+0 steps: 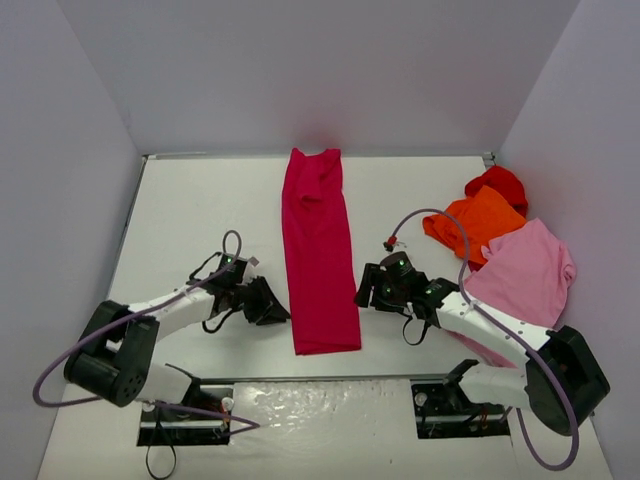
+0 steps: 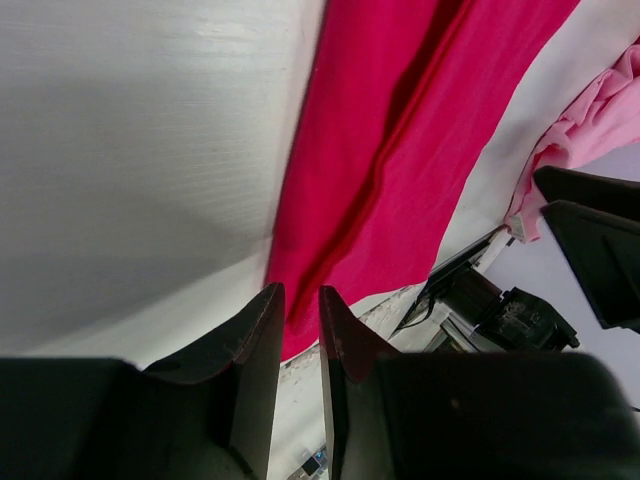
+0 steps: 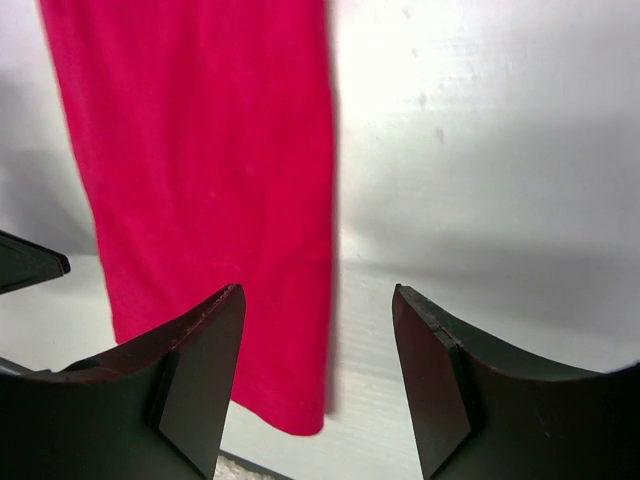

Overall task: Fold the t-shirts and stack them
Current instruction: Grab the bottom of the folded rectangular tshirt with both arms

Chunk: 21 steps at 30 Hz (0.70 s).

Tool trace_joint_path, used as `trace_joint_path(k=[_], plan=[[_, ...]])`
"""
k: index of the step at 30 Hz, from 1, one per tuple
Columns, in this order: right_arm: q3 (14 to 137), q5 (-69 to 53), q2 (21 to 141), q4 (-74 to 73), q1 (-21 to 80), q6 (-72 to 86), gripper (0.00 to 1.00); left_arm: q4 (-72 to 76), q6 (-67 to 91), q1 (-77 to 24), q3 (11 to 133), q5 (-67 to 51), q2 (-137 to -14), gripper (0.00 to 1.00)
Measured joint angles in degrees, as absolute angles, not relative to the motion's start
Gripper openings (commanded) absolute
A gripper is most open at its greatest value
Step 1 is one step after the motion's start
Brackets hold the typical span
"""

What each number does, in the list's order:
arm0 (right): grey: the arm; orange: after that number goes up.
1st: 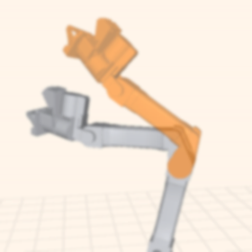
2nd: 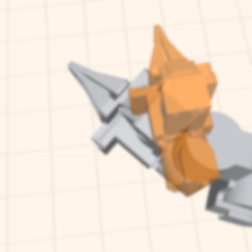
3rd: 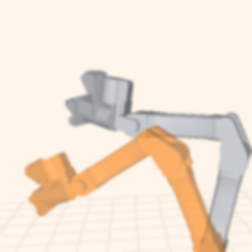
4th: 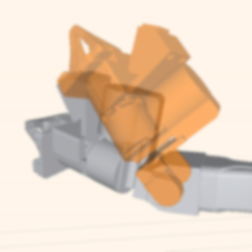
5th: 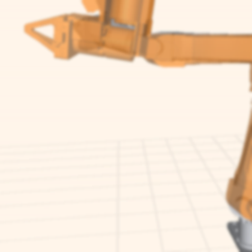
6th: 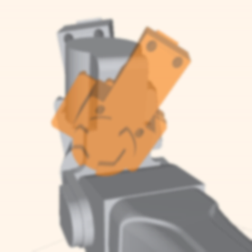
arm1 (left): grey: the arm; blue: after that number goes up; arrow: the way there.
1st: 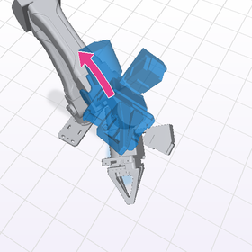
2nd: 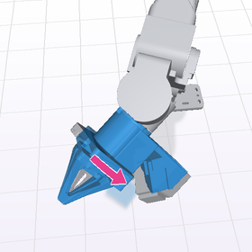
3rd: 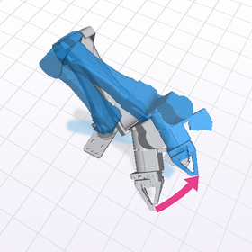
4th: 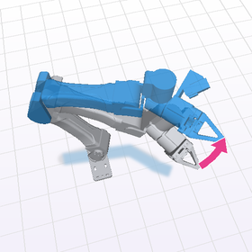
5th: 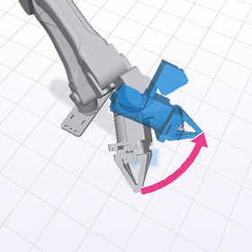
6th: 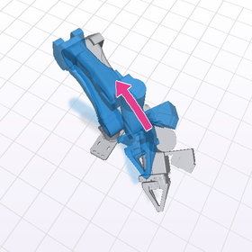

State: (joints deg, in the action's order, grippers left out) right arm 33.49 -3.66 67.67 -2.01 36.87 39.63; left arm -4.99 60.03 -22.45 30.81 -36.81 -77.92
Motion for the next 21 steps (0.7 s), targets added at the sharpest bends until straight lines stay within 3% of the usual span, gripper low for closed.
trace_joint_path(k=[10, 21], plan=[[26.7, -5.9, 63.2, -2.5, 39.9, 46.5, 0.58, 5.0, 64.4, -27.9, 30.8, -38.1, -86.4, 0.18], [24.9, -9.1, 69.4, 5.4, 41.5, 48.2, 0.58, 13.5, 68.5, -30.9, 30.8, -40.9, -91.3, 0.18]])
